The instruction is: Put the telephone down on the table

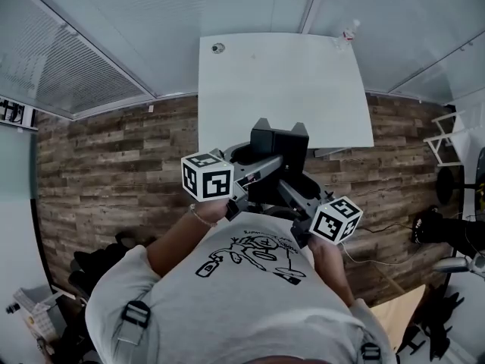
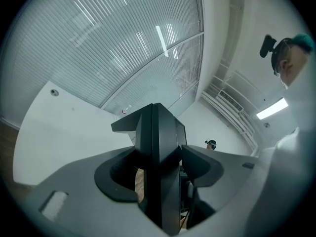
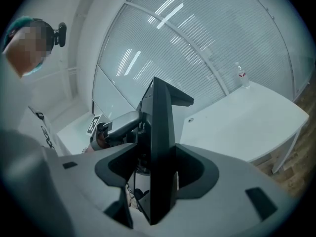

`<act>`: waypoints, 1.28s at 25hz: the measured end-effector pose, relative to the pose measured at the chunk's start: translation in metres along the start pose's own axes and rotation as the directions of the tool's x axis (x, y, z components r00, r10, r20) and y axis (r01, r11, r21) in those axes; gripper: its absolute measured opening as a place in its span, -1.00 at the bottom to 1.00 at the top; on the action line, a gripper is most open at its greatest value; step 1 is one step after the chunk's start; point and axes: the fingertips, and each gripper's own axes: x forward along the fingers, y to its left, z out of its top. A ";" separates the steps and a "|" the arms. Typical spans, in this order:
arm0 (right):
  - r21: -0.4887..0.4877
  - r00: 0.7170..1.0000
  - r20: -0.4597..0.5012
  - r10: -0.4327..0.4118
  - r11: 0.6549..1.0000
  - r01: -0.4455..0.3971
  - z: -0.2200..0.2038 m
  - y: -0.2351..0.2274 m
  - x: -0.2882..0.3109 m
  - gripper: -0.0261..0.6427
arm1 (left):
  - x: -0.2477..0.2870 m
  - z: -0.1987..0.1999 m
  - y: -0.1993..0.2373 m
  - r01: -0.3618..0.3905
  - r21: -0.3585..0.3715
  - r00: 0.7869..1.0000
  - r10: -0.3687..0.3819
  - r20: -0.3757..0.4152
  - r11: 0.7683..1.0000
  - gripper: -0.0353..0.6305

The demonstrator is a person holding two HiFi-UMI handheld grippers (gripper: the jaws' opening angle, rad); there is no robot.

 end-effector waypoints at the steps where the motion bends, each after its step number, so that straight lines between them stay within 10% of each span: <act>1: 0.004 1.000 0.001 0.001 1.000 -0.001 0.000 -0.001 0.002 -0.26 | 0.000 0.002 0.002 0.000 0.002 1.000 0.000 -0.003 1.000 -0.09; 32: 0.018 0.995 -0.070 0.073 0.997 -0.072 0.109 -0.136 0.000 -0.26 | 0.150 0.068 0.041 -0.077 -0.048 0.996 0.079 0.035 0.996 -0.09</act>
